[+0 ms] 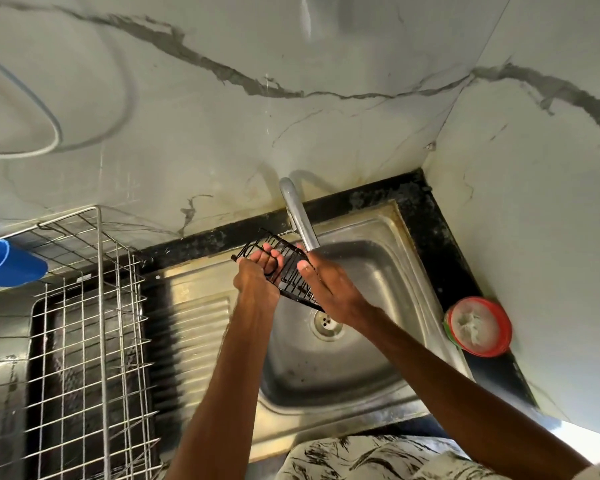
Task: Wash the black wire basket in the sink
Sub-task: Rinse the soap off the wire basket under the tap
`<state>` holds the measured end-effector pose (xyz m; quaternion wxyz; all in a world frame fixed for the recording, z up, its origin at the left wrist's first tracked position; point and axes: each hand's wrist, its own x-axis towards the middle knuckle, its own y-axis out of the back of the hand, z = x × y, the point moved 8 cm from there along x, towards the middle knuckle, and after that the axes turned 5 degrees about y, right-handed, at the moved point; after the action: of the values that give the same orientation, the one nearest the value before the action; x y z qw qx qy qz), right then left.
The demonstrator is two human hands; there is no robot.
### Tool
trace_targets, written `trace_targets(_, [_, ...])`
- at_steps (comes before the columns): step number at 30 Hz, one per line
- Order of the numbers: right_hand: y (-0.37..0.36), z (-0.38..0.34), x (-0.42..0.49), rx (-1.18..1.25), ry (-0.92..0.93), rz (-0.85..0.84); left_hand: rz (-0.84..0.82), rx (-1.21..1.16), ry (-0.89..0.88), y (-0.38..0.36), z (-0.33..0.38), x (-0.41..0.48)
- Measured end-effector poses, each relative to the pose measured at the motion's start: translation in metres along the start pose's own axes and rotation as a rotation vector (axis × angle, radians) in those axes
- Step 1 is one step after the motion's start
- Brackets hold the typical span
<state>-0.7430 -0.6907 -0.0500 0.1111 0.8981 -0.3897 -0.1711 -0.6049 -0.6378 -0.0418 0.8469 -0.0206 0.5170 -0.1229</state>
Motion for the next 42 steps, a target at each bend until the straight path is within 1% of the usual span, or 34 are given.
trace_targets(2, [0.004, -0.005, 0.004, -0.014, 0.004, 0.027, 0.011, 0.018, 0.027, -0.006, -0.003, 0.003])
trace_targets(4, [0.01, -0.019, 0.003, -0.057, 0.092, 0.058, 0.035, 0.028, 0.042, -0.007, -0.004, 0.006])
trace_targets(5, [0.009, -0.024, 0.001, -0.076, 0.135, 0.047, 0.055, 0.028, 0.046, -0.007, -0.004, 0.006])
trace_targets(6, [0.009, -0.027, -0.001, -0.101, 0.139, 0.031, 0.071, 0.027, 0.052, -0.006, -0.005, 0.008])
trace_targets(9, [0.002, -0.018, -0.012, -0.193, 0.109, -0.017, 0.091, -0.003, 0.065, -0.005, -0.005, 0.009])
trace_targets(11, [-0.001, -0.009, -0.021, -0.222, 0.131, -0.031, 0.097, -0.021, 0.078, -0.004, -0.003, 0.012])
trace_targets(14, [-0.001, 0.0, -0.03, -0.23, 0.123, -0.045, 0.111, -0.058, 0.077, 0.001, -0.002, 0.016])
trace_targets(18, [-0.011, -0.007, -0.019, -0.185, 0.076, -0.036, 0.138, -0.084, 0.009, 0.008, -0.001, 0.018])
trace_targets(22, [-0.015, -0.025, -0.008, -0.083, 0.129, -0.003, 0.104, -0.119, -0.031, 0.01, 0.008, 0.011])
trace_targets(26, [-0.021, -0.028, -0.005, -0.083, 0.147, -0.001, 0.111, -0.157, -0.03, 0.015, 0.005, 0.006])
trace_targets(29, [-0.019, -0.026, 0.005, -0.074, 0.115, -0.011, 0.071, -0.159, 0.022, 0.01, 0.0, 0.008])
trace_targets(32, [-0.006, -0.022, 0.015, -0.074, 0.015, -0.025, 0.04, -0.175, 0.053, 0.001, -0.003, 0.008])
trace_targets(34, [0.001, -0.024, 0.013, -0.093, -0.021, -0.02, 0.028, -0.179, 0.06, -0.004, -0.005, 0.008])
trace_targets(36, [0.0, -0.022, 0.006, -0.105, 0.014, 0.006, 0.014, -0.187, 0.068, -0.008, -0.006, 0.008])
trace_targets(39, [-0.01, -0.008, -0.01, -0.143, 0.114, -0.013, 0.006, -0.21, 0.108, -0.012, -0.01, 0.011])
trace_targets(42, [-0.007, -0.001, -0.02, -0.161, 0.144, -0.016, -0.008, -0.208, 0.133, -0.013, -0.016, 0.006])
